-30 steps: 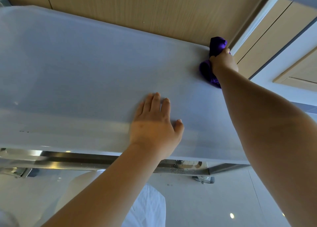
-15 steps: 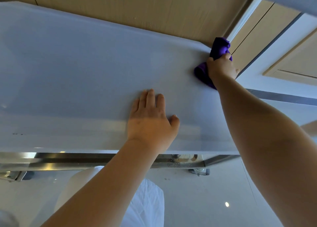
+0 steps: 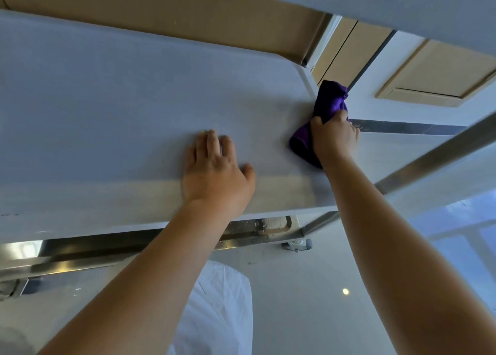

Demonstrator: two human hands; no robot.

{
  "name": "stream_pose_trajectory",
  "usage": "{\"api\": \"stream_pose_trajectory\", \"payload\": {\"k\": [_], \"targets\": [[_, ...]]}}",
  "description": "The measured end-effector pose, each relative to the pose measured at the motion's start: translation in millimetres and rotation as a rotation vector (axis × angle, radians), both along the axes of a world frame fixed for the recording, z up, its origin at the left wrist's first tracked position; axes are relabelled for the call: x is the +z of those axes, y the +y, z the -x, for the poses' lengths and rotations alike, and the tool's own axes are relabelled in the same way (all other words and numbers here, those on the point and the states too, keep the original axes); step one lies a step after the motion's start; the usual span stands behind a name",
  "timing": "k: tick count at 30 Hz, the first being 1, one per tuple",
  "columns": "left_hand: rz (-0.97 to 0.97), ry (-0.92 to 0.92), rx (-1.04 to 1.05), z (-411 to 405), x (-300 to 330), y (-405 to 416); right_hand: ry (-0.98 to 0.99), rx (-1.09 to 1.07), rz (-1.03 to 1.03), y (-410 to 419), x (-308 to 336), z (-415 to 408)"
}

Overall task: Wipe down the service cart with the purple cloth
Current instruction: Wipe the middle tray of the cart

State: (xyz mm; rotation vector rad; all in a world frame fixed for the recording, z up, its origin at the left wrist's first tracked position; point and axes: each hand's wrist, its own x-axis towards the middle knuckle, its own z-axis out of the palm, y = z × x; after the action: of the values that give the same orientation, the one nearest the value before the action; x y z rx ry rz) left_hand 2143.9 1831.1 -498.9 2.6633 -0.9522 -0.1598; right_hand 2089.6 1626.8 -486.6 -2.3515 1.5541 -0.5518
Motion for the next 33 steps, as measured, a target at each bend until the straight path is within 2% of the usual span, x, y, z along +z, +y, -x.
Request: {"api": "stream_pose_trajectory", "payload": {"k": [8,11,13,19,23,28,30,33], "targets": [[-0.010,0.035,-0.032,-2,0,3,-0.024,-0.007,-0.016,45,-1,64],[-0.026,0.074,-0.078,-5,2,6,-0.208,0.007,-0.072,61,-7,84],[-0.068,0.164,-0.108,-8,6,7,-0.330,-0.004,-0.056,78,-13,93],[-0.123,0.331,-0.176,-22,19,9,-0.359,0.043,0.064,132,-26,70],[-0.136,0.340,-0.198,-24,19,10,-0.325,0.071,0.087,174,-27,41],[-0.003,0.329,-0.183,-26,20,12,-0.368,0.190,0.077,219,-38,11],[0.077,0.364,-0.172,-27,20,16,-0.383,0.234,0.050,221,-40,12],[0.089,0.349,-0.193,-21,15,22,-0.387,0.295,0.125,210,-42,25]]}}
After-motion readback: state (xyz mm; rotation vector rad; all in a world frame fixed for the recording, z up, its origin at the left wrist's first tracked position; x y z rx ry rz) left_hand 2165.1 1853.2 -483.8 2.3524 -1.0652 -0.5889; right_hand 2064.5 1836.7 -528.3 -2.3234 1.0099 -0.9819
